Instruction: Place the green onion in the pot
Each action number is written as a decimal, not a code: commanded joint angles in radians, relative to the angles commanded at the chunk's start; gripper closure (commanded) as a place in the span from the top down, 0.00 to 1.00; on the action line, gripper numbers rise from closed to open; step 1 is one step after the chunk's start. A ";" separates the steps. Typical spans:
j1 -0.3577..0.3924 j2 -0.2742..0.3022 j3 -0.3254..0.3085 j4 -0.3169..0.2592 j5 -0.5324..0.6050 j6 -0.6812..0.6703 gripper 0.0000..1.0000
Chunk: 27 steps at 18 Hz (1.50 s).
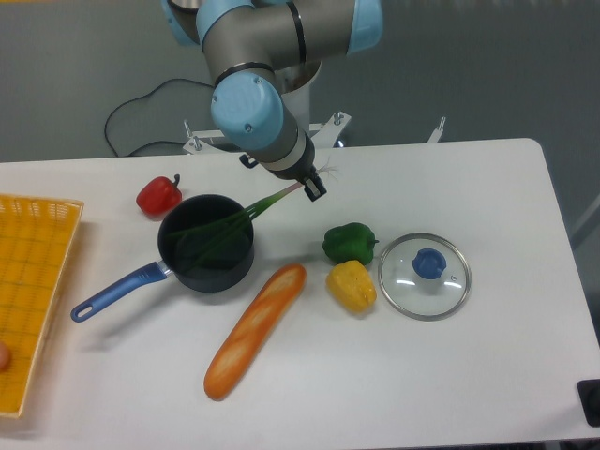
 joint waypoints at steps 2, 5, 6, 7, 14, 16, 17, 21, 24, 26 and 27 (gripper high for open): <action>0.000 0.000 -0.003 0.002 0.000 -0.002 0.14; -0.005 0.000 -0.011 0.002 -0.002 -0.023 0.14; -0.014 -0.002 -0.009 0.002 -0.002 -0.028 0.14; -0.018 -0.002 -0.009 0.003 -0.002 -0.032 0.14; -0.020 -0.009 -0.011 0.014 -0.003 -0.048 0.14; -0.031 -0.012 -0.009 0.015 -0.003 -0.054 0.14; -0.038 -0.015 -0.009 0.015 -0.003 -0.057 0.14; -0.040 -0.021 -0.009 0.017 -0.003 -0.072 0.14; -0.040 -0.023 -0.009 0.017 -0.003 -0.072 0.14; -0.040 -0.023 -0.009 0.017 -0.003 -0.074 0.14; -0.040 -0.023 -0.011 0.017 -0.003 -0.074 0.15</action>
